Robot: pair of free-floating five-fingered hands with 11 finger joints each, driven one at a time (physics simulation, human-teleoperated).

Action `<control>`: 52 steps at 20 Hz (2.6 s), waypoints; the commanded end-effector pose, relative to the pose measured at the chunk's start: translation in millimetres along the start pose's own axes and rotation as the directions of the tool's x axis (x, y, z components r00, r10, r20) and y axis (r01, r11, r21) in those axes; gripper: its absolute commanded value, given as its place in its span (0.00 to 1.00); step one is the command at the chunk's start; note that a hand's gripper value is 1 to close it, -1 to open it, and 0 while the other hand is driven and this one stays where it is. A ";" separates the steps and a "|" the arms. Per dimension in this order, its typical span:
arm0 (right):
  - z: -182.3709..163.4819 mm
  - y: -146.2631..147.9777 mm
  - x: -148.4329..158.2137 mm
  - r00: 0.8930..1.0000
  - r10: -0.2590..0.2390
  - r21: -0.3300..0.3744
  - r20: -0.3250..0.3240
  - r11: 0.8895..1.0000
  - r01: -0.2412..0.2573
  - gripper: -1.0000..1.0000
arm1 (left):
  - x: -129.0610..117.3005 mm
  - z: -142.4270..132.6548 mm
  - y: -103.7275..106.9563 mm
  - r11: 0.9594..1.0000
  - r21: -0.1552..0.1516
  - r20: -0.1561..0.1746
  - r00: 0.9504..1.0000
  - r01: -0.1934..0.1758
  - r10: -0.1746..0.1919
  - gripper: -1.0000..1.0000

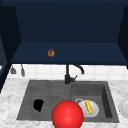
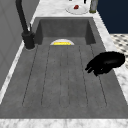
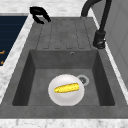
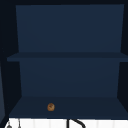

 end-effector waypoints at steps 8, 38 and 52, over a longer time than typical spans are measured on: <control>-20.2 19.2 12.2 0.998 0.056 0.100 -0.033 0.994 -0.052 0.00 | 0.0 0.0 0.0 1.000 0.000 0.000 1.000 0.000 0.000 0.50; -53.3 57.1 -10.0 1.000 -0.004 0.202 0.002 0.979 0.003 1.00 | 0.0 0.0 0.0 1.000 0.000 0.000 1.000 0.000 0.000 0.50; -32.8 53.6 -17.6 0.997 -0.066 0.073 0.051 0.995 0.062 1.00 | 0.0 0.0 0.0 1.000 0.000 0.000 1.000 0.000 0.000 0.50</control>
